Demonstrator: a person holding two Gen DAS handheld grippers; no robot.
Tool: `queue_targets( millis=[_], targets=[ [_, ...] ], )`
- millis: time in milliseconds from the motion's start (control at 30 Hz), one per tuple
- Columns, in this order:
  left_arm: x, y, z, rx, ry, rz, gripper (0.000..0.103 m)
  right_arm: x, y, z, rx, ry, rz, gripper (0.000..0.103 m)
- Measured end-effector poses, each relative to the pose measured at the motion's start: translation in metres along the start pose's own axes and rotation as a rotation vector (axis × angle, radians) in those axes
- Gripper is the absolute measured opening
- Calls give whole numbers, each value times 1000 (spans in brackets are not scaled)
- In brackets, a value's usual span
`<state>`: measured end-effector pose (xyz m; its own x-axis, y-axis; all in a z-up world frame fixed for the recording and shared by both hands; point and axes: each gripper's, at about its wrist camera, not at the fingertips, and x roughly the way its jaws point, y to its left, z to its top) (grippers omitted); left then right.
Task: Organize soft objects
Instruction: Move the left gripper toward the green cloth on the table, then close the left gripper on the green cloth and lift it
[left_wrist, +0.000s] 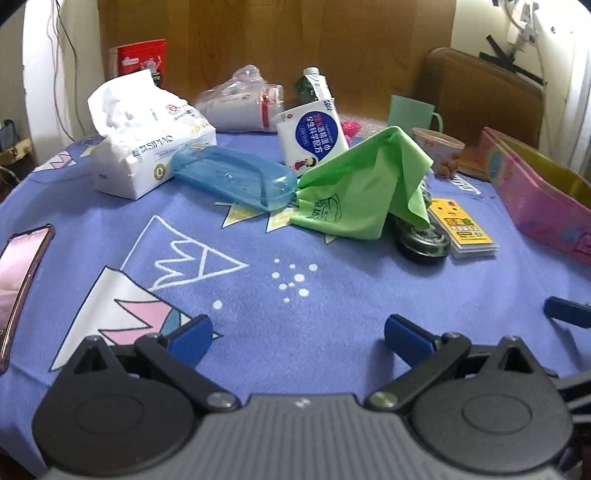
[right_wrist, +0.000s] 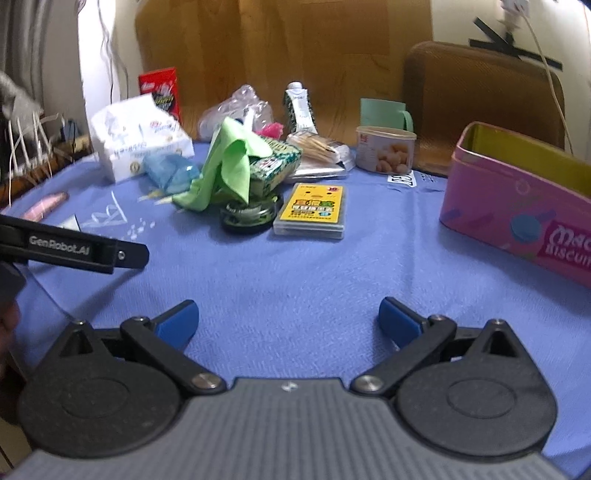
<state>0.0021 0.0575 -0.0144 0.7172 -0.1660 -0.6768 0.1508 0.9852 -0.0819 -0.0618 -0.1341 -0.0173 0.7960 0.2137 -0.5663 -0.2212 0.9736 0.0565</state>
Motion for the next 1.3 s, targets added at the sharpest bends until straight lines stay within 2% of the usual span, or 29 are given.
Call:
queue_targets(
  millis=[133,200,233,400,467,533,600,633,667,733,867,933,1000,1033,1100,1133,1167,1300],
  targets=[
    [-13,22,4,-57,-45,-65,103,4,-2,9,-5,36,20,103],
    [-20,30,5,-66,-77,-66,103,1,-9,20,62,-3,88,102],
    [-23,35,6,-74,-88,-73,103,0,-6,27,58,-23,99,96],
    [-34,56,5,-133,-106,-150,102,18,31,67,-198,-154,70,80],
    [-36,61,3,-153,-105,-175,102,39,40,83,-239,-157,63,63],
    [-39,65,-1,-166,-110,-189,99,58,44,94,-264,-147,54,54],
    [-43,72,-5,-184,-118,-213,97,74,48,98,-297,-125,34,36],
    [-44,76,-7,-196,-124,-230,97,77,48,99,-289,-105,49,14],
    [-46,81,-10,-211,-133,-253,97,76,47,97,-271,-92,75,7],
    [-46,86,-14,-227,-141,-274,96,63,54,91,-285,-89,146,7],
    [-39,91,-17,-240,-121,-330,92,21,76,56,-357,-47,317,7],
    [-36,90,-17,-239,-110,-352,91,9,84,42,-387,-29,360,7],
    [-34,85,-17,-226,-97,-364,88,3,89,33,-406,-37,358,10],
    [-33,81,-17,-216,-91,-370,87,1,88,30,-402,-39,356,14],
    [-32,75,-16,-199,-85,-381,87,1,82,30,-370,-29,362,34],
    [-32,72,-17,-193,-85,-384,87,0,80,30,-352,-31,359,54],
    [-32,70,-16,-187,-86,-386,87,-2,75,32,-336,-40,355,64],
    [-31,65,-15,-187,-83,-394,91,1,70,34,-304,-34,365,69]
  ],
)
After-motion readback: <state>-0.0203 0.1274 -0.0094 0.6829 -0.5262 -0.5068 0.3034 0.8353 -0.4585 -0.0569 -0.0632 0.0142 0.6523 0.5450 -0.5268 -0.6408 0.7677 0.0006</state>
